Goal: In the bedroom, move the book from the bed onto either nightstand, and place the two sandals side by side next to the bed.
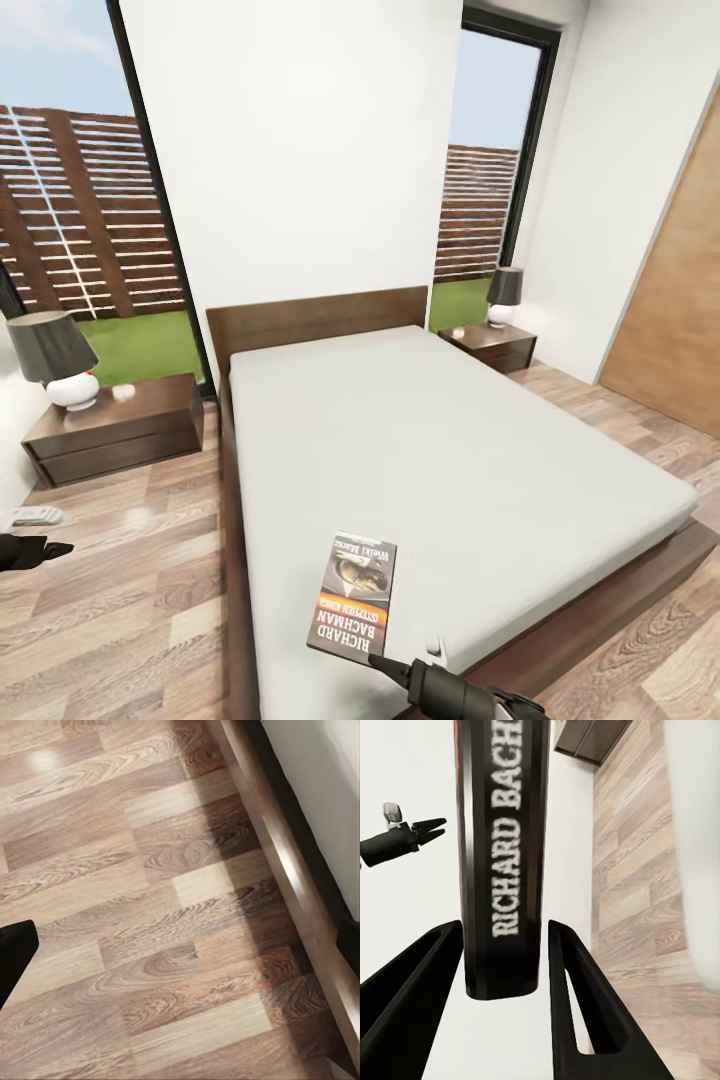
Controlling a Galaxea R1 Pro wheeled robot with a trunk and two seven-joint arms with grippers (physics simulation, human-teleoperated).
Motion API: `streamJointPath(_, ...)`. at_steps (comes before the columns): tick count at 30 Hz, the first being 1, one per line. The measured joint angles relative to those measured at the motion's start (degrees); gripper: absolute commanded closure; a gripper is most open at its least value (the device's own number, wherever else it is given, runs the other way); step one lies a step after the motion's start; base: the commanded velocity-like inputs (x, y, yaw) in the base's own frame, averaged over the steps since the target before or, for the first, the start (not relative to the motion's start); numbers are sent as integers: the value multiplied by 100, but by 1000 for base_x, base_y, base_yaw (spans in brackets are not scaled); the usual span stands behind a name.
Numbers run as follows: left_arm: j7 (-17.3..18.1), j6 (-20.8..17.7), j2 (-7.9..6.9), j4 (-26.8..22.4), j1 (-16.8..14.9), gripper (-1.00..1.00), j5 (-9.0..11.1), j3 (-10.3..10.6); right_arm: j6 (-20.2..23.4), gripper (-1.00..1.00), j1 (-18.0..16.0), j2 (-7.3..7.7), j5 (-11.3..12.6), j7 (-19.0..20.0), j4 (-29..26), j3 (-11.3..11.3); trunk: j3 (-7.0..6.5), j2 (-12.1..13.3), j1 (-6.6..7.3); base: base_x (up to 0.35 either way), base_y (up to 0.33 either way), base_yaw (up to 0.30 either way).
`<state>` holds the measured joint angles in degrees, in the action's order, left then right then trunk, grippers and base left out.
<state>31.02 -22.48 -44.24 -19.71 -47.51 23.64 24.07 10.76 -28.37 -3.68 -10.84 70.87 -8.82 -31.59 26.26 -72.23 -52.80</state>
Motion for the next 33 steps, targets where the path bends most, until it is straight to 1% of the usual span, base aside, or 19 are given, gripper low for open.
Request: streamJointPath(33,0,0,0,0,0,-100,0,7,-9,100,9,3,22,-2,4,-23,-593,1324,725,0,0,0)
